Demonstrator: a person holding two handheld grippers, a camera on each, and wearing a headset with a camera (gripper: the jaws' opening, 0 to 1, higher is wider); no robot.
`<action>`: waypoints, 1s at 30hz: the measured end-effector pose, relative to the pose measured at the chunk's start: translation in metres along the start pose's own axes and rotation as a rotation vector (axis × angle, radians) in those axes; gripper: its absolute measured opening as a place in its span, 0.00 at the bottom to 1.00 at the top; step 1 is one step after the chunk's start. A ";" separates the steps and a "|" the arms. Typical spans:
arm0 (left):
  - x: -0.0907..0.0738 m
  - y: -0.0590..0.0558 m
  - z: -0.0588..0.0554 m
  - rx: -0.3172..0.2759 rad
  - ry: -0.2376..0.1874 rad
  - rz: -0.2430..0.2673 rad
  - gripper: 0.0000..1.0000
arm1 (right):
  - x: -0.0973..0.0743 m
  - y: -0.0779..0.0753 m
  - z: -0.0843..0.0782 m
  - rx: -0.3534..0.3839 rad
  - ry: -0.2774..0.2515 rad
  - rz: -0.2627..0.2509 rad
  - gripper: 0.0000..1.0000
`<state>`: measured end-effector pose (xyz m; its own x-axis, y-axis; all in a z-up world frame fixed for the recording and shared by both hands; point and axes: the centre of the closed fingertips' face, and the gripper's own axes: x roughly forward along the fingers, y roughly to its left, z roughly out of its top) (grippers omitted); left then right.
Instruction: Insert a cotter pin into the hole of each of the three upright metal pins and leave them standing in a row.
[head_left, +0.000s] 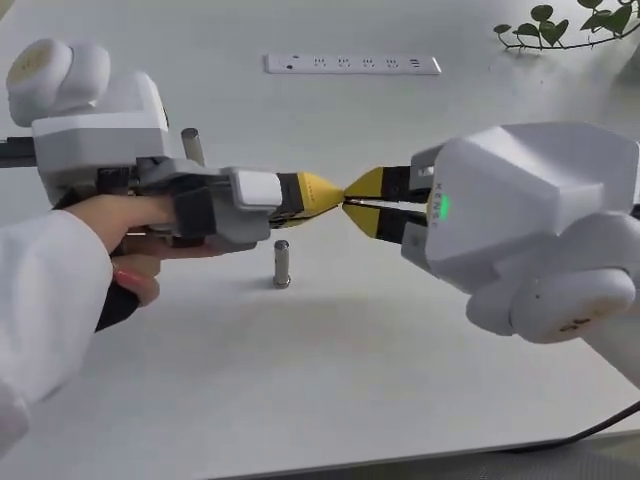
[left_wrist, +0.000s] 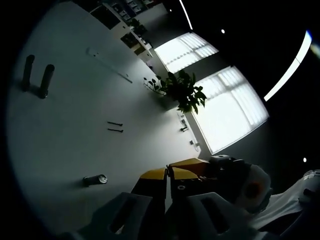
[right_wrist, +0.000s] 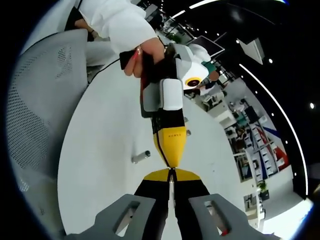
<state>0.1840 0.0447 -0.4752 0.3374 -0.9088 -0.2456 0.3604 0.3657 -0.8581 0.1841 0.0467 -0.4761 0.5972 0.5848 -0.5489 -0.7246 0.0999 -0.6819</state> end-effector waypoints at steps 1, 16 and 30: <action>0.000 0.000 -0.001 -0.002 0.003 0.003 0.00 | 0.000 0.001 0.000 0.008 -0.002 0.007 0.00; -0.002 -0.001 -0.001 0.023 0.000 -0.001 0.00 | 0.000 0.002 -0.001 0.107 -0.027 0.011 0.08; -0.014 -0.006 -0.009 0.212 0.045 -0.019 0.00 | -0.008 0.023 -0.013 0.681 -0.166 0.242 0.16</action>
<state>0.1695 0.0535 -0.4711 0.2913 -0.9221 -0.2547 0.5423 0.3785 -0.7501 0.1674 0.0341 -0.4937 0.3730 0.7626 -0.5285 -0.9145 0.3984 -0.0705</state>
